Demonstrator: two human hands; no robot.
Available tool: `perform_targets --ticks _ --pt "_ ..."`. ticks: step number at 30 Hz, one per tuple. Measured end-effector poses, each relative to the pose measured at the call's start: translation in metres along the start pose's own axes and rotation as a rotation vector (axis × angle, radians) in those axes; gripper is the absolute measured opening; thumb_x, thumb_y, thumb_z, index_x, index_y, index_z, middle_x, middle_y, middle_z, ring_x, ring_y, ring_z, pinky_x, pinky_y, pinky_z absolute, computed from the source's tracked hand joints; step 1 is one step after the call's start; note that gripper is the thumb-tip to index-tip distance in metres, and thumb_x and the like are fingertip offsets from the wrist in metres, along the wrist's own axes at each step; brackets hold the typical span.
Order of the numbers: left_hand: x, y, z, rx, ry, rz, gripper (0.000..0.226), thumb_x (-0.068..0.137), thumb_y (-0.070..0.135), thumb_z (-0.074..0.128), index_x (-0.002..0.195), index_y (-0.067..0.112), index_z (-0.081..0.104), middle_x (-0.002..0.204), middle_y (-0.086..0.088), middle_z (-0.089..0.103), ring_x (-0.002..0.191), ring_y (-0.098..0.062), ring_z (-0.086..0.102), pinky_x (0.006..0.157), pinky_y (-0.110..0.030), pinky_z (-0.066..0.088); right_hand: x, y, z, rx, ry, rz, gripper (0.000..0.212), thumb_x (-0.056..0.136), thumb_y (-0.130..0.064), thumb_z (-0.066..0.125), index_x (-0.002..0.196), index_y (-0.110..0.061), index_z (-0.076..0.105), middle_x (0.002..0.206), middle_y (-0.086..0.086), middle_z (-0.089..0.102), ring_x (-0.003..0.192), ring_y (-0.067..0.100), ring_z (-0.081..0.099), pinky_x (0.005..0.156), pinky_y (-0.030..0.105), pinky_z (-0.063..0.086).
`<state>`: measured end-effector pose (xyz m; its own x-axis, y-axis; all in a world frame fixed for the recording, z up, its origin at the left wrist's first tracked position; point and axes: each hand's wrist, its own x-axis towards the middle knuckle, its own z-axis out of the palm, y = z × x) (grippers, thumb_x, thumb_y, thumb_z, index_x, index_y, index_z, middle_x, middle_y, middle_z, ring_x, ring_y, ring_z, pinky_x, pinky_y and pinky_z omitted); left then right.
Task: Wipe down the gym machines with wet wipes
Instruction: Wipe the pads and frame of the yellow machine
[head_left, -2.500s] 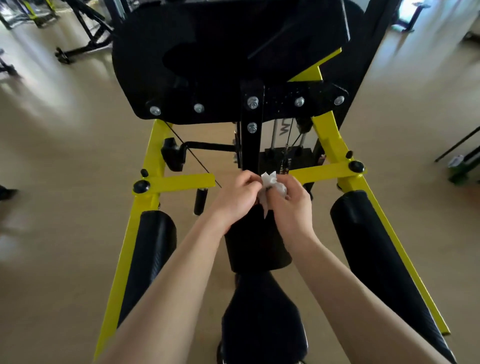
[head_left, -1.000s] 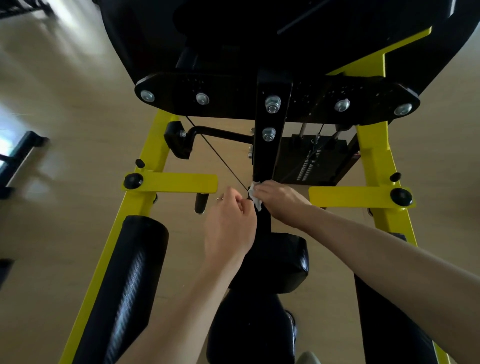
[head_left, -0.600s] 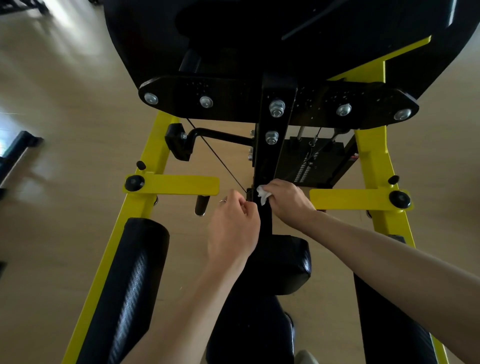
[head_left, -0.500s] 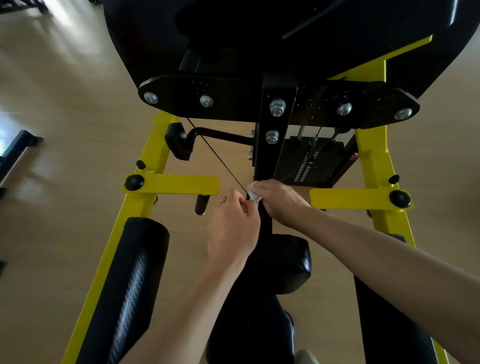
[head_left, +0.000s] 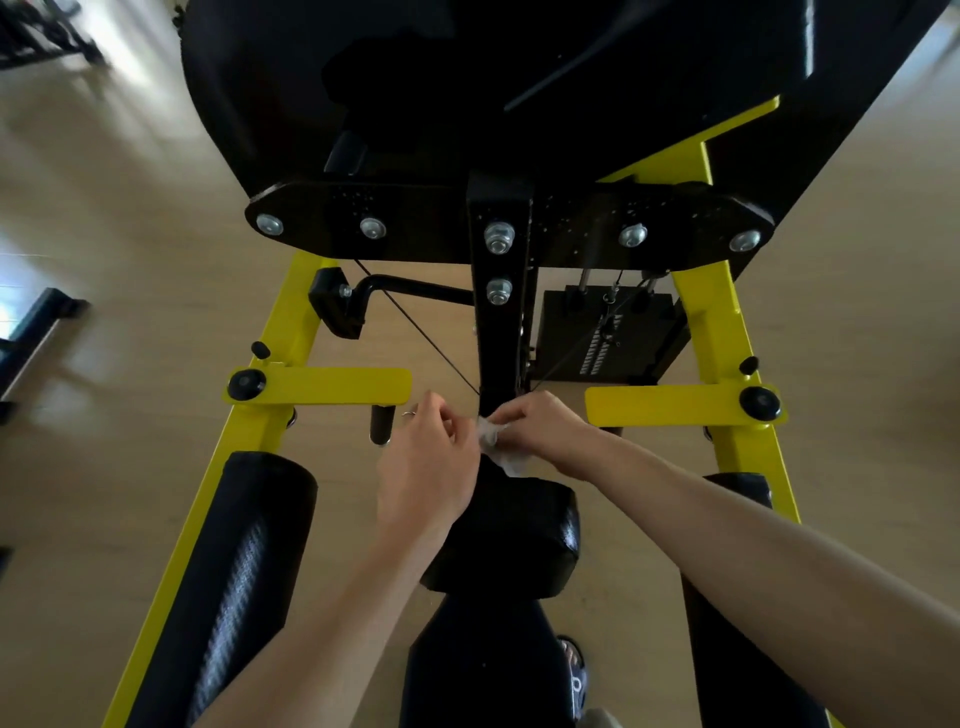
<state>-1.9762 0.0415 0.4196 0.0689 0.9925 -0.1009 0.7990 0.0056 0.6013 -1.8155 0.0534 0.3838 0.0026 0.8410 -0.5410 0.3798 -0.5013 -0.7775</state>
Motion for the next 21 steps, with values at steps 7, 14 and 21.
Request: perform_targets --ticks 7,14,21 --pt "-0.001 0.022 -0.009 0.026 -0.089 0.092 0.023 0.106 0.033 0.039 0.118 0.019 0.053 0.112 0.004 0.056 0.101 -0.021 0.057 0.078 -0.045 0.051 -0.054 -0.03 -0.039 1.438 -0.049 0.066 0.036 0.095 0.012 0.047 0.129 0.009 0.057 0.111 0.022 0.071 0.094 0.026 0.074 0.08 0.033 0.062" --pt "0.034 0.088 -0.051 -0.513 0.012 0.063 0.02 0.107 0.036 0.038 0.111 0.024 0.054 0.091 0.011 0.06 0.084 -0.006 0.061 0.065 -0.019 0.043 -0.075 -0.108 -0.072 0.754 0.636 -0.472 0.028 0.09 -0.001 0.057 0.106 -0.013 0.076 0.095 0.008 0.075 0.093 0.014 0.071 0.083 0.03 0.057" --pt "0.075 0.103 -0.071 -0.534 0.07 0.228 0.032 0.107 0.026 0.039 0.13 0.023 0.06 0.108 0.011 0.066 0.097 0.002 0.06 0.075 -0.009 0.042 -0.06 -0.138 -0.01 0.478 0.777 -0.568 0.021 0.109 -0.02 0.038 0.102 -0.015 0.058 0.073 -0.003 0.049 0.061 0.007 0.041 0.059 0.027 0.036"
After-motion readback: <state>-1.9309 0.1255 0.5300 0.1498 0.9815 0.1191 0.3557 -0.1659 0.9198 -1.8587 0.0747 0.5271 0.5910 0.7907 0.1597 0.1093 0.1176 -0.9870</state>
